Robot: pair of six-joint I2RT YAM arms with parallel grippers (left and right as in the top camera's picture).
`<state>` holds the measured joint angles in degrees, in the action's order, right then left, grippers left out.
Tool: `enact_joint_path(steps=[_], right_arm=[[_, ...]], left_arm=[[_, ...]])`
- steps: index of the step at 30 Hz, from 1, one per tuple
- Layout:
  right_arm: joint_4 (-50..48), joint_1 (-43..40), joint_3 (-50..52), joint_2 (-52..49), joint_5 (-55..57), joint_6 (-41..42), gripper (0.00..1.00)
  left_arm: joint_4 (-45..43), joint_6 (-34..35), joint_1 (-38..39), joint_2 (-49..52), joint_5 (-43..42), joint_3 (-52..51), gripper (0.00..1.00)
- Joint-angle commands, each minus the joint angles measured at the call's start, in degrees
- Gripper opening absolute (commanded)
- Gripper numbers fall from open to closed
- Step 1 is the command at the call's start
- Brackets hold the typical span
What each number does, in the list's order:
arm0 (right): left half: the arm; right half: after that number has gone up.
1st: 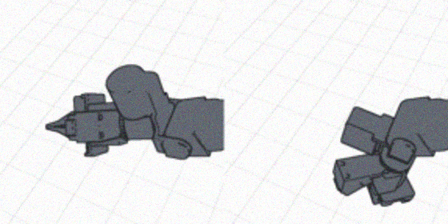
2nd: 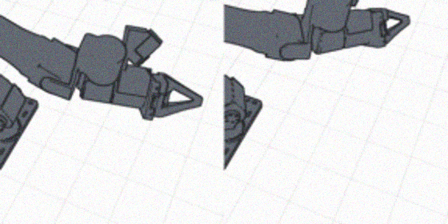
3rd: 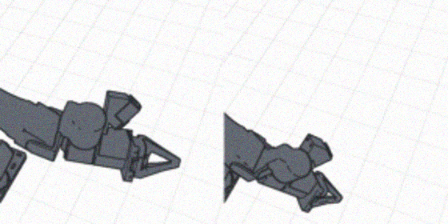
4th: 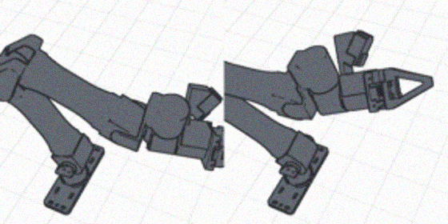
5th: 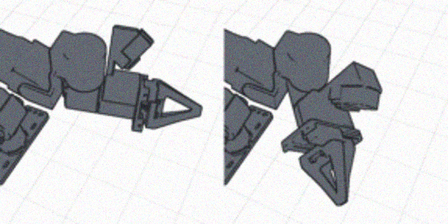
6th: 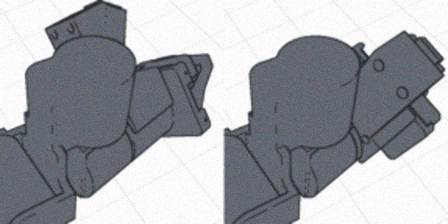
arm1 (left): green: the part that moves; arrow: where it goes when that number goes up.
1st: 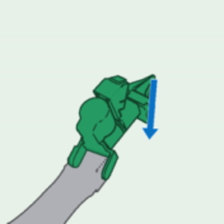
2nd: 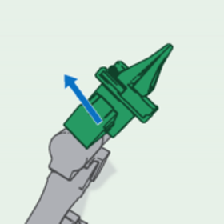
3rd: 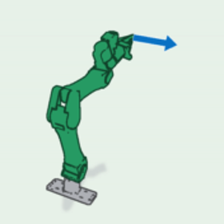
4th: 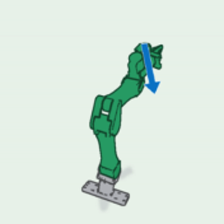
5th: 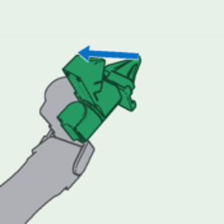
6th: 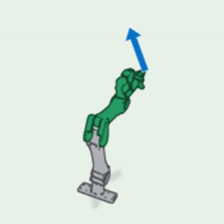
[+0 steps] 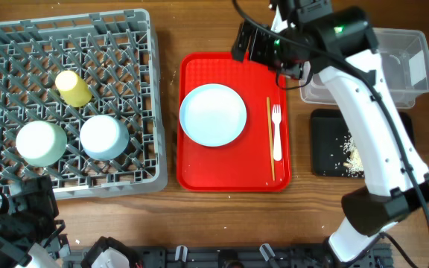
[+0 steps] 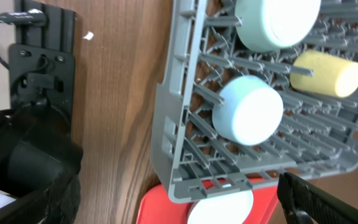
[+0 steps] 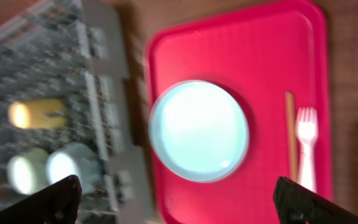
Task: Sort waste into correct bins and load items into the dishwasher rack
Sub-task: 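Move the right gripper to the white plate and grasp its edge, then lift the white plate and carry it left over the rack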
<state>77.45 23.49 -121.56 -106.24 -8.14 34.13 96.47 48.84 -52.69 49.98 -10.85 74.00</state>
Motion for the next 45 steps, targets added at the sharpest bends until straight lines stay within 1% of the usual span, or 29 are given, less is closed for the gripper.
enact_joint_path(steps=[1,2,4,5,6,7,8,9,10,12,17,19,21,24,25,26,27,28,30,34,38,41,42,45], right_arm=[[2.82,0.35,1.16,-4.50,6.75,-2.64,0.94],[2.73,0.72,2.32,-5.66,6.71,-2.58,0.87],[1.66,1.07,6.27,-9.73,9.07,-1.66,0.92],[1.29,1.07,7.10,-10.56,9.27,-1.27,0.92],[0.37,1.07,8.39,-12.11,9.01,-1.01,0.86],[-0.81,0.90,9.81,-13.88,7.65,-1.42,0.76],[-2.21,0.68,11.47,-15.41,5.99,-2.38,0.54],[-3.56,0.70,13.20,-16.87,4.61,-2.86,0.37],[-4.68,0.81,14.32,-17.62,3.96,-2.93,0.29],[-6.97,0.81,16.87,-18.80,3.39,-4.13,0.27],[-12.72,0.81,23.06,-19.06,3.21,-4.20,0.30],[-15.61,1.09,25.83,-19.06,0.07,-5.09,0.30],[-18.60,1.09,27.96,-19.06,-4.35,-8.28,0.31],[-20.37,1.09,30.47,-19.06,-5.46,-8.46,0.31],[-20.74,1.09,30.91,-19.06,-5.46,-8.46,0.29],[-21.00,1.09,31.36,-19.06,-5.46,-8.44,0.24],[-21.07,1.09,31.63,-19.06,-5.42,-8.20,0.15],[-20.98,1.09,31.63,-19.06,-5.16,-7.08,0.04],[-20.46,0.94,31.26,-18.60,-4.11,-3.67,0.04],[-17.18,0.66,26.43,-15.63,-3.74,-2.62,0.04],[-16.41,0.94,21.29,-7.13,-6.14,-1.77,0.04],[-20.31,3.04,20.33,-1.33,-6.73,2.56,0.04],[-22.45,4.26,20.33,0.26,-5.99,5.33,0.04],[-27.98,8.98,20.33,1.25,-2.29,10.88,0.04]], left_arm=[[0.02,-1.95,-0.44,-0.11,0.46,0.15,1.00],[0.04,-1.97,-0.42,-0.11,0.44,0.15,1.00],[0.04,-2.16,-0.42,-0.11,0.46,0.15,1.00],[0.04,-2.14,-0.42,-0.11,0.46,0.15,1.00],[0.04,-2.16,-0.44,-0.11,0.46,0.15,1.00],[0.04,-2.16,-0.42,-0.11,0.50,0.15,1.00],[0.04,-2.14,-0.42,-0.11,0.90,0.15,1.00],[0.04,-2.14,-0.42,-0.11,1.07,0.15,1.00],[0.04,-2.14,-0.42,-0.11,1.16,0.15,1.00],[0.02,-2.14,-0.42,-0.11,1.51,0.15,1.00],[0.02,-2.14,-0.42,-0.11,2.19,0.15,1.00],[0.04,-2.14,-0.42,-0.11,2.62,0.15,1.00],[0.04,-2.14,-0.44,-0.11,2.62,0.15,1.00],[0.02,-2.14,-0.42,-0.11,2.62,0.15,1.00],[0.04,-2.14,-0.42,-0.11,2.69,0.15,1.00],[0.04,-2.14,-0.42,-0.11,2.89,0.15,1.00],[0.04,-2.14,-0.44,-0.11,3.04,0.15,1.00],[0.04,-2.14,-0.42,-0.11,3.04,0.15,1.00],[0.04,-2.14,-0.42,-0.11,3.04,0.15,1.00],[0.04,-2.14,-0.42,-0.11,3.04,0.15,1.00],[0.02,-2.14,-0.42,-0.11,3.02,0.15,1.00],[0.02,-2.14,-0.42,-0.11,2.99,0.15,1.00],[0.02,-2.14,-0.42,-0.11,2.99,0.15,1.00],[0.04,-2.14,-0.42,-0.11,3.02,0.15,1.00]])
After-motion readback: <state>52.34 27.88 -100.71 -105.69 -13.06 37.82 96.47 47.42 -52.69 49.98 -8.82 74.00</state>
